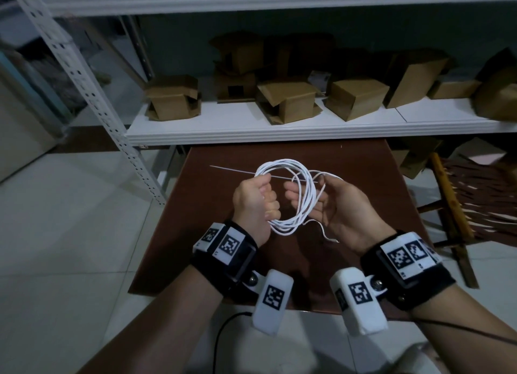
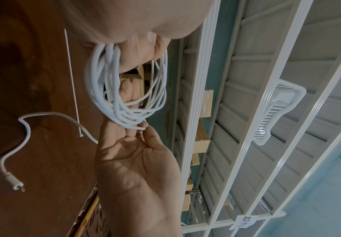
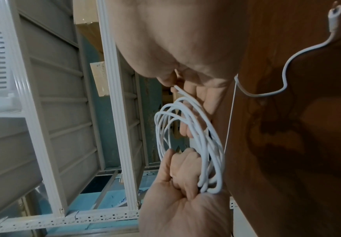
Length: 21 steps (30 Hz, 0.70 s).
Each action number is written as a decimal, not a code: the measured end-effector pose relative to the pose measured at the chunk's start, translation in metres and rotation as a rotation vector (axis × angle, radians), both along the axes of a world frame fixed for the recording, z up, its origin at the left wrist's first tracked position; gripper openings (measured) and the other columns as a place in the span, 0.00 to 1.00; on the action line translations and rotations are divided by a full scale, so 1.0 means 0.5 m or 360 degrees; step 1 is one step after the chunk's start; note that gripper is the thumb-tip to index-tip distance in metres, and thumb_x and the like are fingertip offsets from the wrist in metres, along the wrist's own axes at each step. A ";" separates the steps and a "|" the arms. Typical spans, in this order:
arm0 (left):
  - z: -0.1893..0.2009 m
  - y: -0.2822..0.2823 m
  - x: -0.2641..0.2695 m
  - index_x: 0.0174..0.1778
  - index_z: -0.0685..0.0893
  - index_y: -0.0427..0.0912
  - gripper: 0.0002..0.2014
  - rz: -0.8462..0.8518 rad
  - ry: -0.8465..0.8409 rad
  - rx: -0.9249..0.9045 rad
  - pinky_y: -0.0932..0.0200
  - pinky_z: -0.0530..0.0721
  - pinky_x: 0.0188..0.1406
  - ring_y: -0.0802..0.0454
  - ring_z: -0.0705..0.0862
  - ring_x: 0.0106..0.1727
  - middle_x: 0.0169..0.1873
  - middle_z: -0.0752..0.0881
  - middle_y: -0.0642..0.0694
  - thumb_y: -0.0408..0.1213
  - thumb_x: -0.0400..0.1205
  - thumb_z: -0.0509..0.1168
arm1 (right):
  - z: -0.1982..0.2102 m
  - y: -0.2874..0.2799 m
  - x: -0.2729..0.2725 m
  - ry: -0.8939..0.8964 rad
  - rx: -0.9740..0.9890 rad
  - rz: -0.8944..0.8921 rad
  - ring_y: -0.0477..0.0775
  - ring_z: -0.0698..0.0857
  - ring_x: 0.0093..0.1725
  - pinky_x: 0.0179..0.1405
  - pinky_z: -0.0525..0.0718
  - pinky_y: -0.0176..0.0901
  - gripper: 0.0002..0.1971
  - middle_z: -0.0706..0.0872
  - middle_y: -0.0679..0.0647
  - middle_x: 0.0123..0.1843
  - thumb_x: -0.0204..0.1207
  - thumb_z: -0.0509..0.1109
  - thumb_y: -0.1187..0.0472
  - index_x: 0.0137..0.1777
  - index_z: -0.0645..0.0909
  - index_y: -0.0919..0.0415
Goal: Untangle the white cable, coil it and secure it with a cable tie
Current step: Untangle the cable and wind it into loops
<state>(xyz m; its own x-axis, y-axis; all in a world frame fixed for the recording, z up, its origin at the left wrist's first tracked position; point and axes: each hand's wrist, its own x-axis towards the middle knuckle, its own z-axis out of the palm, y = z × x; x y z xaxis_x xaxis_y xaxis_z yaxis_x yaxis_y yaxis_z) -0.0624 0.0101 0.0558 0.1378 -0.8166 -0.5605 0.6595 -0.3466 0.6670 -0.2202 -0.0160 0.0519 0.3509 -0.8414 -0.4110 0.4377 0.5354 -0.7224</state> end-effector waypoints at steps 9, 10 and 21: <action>-0.008 -0.001 -0.002 0.24 0.63 0.48 0.25 -0.0105 -0.0139 0.0132 0.68 0.51 0.10 0.59 0.54 0.12 0.16 0.59 0.54 0.35 0.88 0.61 | 0.014 0.005 -0.004 -0.0054 -0.0131 0.0063 0.68 0.89 0.68 0.71 0.86 0.61 0.13 0.90 0.69 0.67 0.92 0.58 0.56 0.45 0.77 0.56; -0.007 0.001 -0.002 0.25 0.63 0.48 0.24 -0.0119 -0.0189 0.0143 0.69 0.51 0.10 0.59 0.54 0.12 0.16 0.59 0.54 0.35 0.88 0.62 | 0.014 0.006 -0.004 -0.0024 -0.0160 0.0077 0.68 0.90 0.67 0.68 0.88 0.59 0.14 0.90 0.70 0.66 0.92 0.57 0.55 0.45 0.76 0.56; -0.008 0.006 -0.011 0.29 0.66 0.47 0.20 -0.0367 -0.0420 0.0180 0.68 0.51 0.11 0.60 0.55 0.14 0.20 0.60 0.53 0.34 0.88 0.61 | 0.023 0.018 0.006 0.0288 -0.0340 -0.0061 0.53 0.81 0.31 0.29 0.80 0.39 0.17 0.92 0.68 0.54 0.93 0.59 0.55 0.73 0.79 0.64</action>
<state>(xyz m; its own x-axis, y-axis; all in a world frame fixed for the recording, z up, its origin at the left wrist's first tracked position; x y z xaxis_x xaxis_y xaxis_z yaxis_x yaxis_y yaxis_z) -0.0681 0.0130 0.0518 0.1094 -0.7778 -0.6189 0.3660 -0.5474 0.7526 -0.2173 -0.0071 0.0634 0.2542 -0.9269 -0.2762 0.3083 0.3483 -0.8852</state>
